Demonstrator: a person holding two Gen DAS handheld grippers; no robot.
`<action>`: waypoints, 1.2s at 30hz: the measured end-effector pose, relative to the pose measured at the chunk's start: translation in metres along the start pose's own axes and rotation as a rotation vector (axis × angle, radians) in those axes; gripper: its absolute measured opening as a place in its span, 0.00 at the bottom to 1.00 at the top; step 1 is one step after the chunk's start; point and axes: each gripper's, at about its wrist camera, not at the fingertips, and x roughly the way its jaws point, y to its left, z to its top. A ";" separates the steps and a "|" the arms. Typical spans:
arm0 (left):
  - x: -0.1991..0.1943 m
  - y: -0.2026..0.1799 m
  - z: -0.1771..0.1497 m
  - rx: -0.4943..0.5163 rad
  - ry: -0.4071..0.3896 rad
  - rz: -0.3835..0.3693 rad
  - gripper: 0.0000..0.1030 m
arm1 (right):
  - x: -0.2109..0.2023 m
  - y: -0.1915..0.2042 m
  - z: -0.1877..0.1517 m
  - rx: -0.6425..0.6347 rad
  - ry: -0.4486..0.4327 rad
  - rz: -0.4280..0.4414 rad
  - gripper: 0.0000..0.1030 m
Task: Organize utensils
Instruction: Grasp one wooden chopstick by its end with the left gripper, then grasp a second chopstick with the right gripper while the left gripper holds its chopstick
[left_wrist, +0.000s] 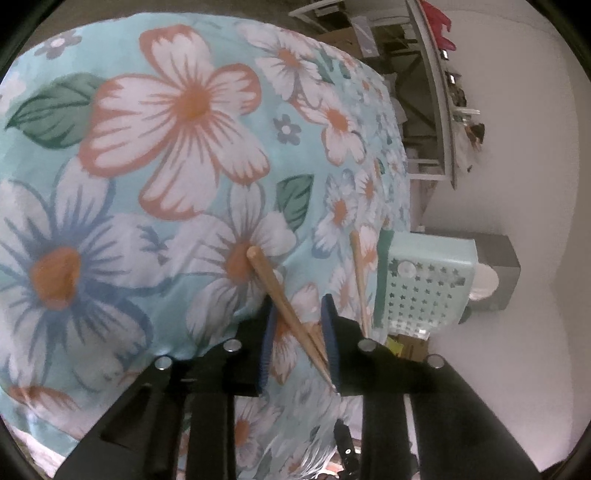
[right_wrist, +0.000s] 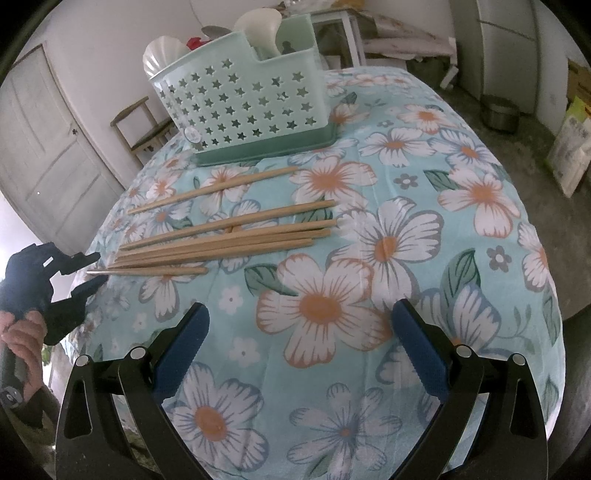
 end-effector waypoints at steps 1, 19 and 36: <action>0.001 0.001 0.001 -0.009 0.000 0.000 0.18 | 0.000 0.000 0.000 -0.001 0.000 -0.001 0.92; -0.006 0.012 0.004 0.039 0.025 -0.067 0.09 | 0.003 0.004 -0.002 -0.033 0.006 -0.030 0.92; -0.018 0.001 0.001 0.258 0.058 -0.094 0.09 | 0.002 0.006 -0.003 -0.053 0.011 -0.032 0.92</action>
